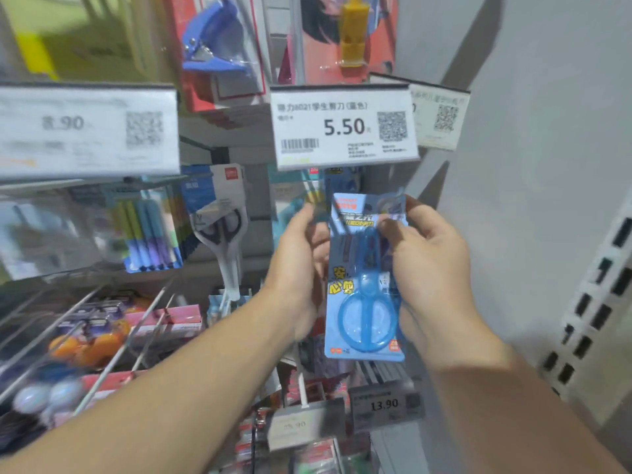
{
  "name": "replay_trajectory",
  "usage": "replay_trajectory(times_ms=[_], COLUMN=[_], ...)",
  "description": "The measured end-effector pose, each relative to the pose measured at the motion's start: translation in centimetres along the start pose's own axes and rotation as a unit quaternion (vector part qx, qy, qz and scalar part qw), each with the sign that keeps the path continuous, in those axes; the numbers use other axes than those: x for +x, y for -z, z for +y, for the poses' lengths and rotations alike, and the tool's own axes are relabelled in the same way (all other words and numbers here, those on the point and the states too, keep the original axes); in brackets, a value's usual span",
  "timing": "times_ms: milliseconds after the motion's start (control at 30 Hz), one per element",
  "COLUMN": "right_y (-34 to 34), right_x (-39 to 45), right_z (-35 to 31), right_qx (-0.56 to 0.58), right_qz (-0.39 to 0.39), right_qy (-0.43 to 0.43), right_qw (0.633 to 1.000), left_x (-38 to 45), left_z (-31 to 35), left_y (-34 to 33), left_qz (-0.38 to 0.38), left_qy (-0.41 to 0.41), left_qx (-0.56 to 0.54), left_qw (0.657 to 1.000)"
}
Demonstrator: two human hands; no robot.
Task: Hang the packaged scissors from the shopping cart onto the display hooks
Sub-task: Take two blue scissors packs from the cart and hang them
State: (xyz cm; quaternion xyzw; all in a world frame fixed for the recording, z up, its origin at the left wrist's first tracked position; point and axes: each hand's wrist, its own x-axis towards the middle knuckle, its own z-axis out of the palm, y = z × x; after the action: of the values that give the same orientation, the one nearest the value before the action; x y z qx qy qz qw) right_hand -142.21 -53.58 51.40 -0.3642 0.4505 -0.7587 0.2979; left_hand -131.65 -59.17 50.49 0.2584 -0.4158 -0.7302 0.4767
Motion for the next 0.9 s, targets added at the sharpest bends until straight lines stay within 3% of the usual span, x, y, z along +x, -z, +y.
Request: replay_trajectory(times_ms=[133, 333, 500, 633, 767, 900], right_y=[-0.1, -0.4, -0.2, -0.6, -1.0, -1.3], right_x=[-0.6, -0.9, -0.8, -1.2, -0.7, -0.3], right_z=[-0.7, -2.3, -3.0, -3.8, -4.0, -3.4], right_qx=[0.044, -0.064, -0.151, -0.174, -0.179, -0.207], right_qz=[-0.003, 0.025, 0.073, 0.111, 0.099, 0.087], right_qy=[-0.018, 0.045, 0.139, 0.223, 0.222, 0.247], right_qw=[0.999, 0.997, 0.976, 0.953, 0.953, 0.942], left_x=[-2.3, -3.6, -3.3, -2.6, -2.5, -0.9], left_z=[0.9, 2.2, 2.7, 2.8, 3.0, 2.5], left_y=[-0.8, -3.0, -5.3, -6.8, -8.0, -7.9], left_qz=[-0.013, -0.02, 0.017, 0.09, 0.138, 0.162], left_qy=[-0.102, -0.11, -0.154, -0.213, -0.197, -0.169], left_qx=[0.089, 0.109, 0.114, 0.124, 0.064, 0.132], left_qw=[0.991, 0.988, 0.981, 0.965, 0.968, 0.963])
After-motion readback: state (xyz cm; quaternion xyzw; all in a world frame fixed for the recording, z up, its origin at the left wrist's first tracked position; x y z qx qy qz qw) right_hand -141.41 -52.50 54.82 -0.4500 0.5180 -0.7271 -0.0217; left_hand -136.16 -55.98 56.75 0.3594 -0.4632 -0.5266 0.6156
